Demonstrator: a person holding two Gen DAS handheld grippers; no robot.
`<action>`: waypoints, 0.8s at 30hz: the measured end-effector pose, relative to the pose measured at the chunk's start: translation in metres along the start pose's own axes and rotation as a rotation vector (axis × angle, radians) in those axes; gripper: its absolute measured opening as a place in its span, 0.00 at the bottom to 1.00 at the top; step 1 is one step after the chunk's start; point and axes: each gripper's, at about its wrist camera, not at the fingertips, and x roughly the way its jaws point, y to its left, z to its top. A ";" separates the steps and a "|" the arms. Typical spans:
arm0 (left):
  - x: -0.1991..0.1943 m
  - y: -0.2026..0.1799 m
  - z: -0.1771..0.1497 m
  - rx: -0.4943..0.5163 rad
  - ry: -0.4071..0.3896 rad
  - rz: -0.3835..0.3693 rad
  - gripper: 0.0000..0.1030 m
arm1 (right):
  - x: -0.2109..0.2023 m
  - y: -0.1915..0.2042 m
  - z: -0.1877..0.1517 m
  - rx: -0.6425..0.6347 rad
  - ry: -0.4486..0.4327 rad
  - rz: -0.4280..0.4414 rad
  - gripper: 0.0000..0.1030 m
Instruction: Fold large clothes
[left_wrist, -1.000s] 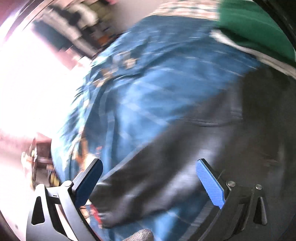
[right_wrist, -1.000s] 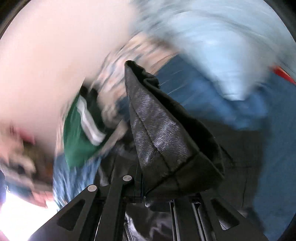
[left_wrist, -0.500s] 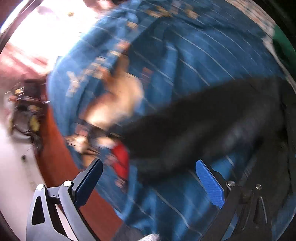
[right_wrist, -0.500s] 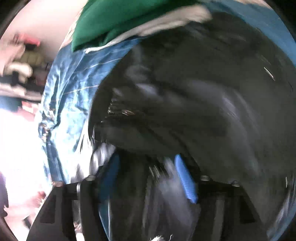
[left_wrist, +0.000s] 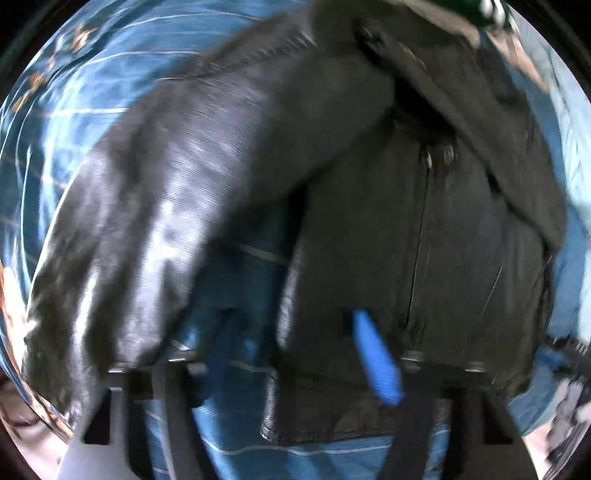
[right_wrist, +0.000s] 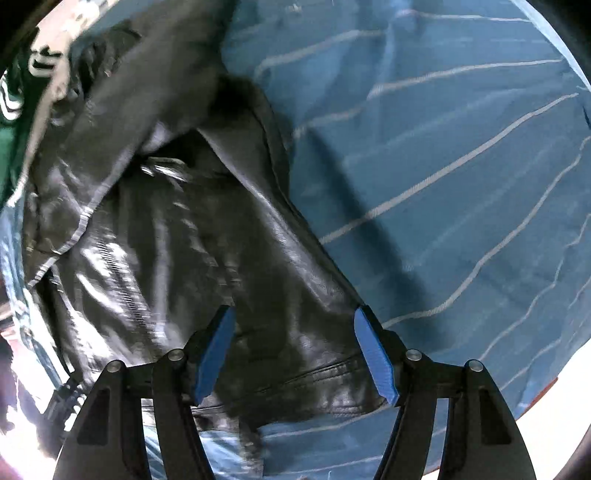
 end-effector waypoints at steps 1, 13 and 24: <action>0.001 -0.004 -0.001 0.012 -0.002 0.009 0.28 | -0.002 -0.002 -0.001 -0.003 -0.013 -0.018 0.66; -0.041 -0.051 -0.029 0.085 -0.133 0.140 0.04 | -0.001 -0.046 -0.032 -0.045 -0.071 -0.028 0.04; -0.051 -0.066 -0.096 0.048 -0.034 0.054 0.12 | -0.006 -0.135 -0.061 0.060 0.099 -0.035 0.06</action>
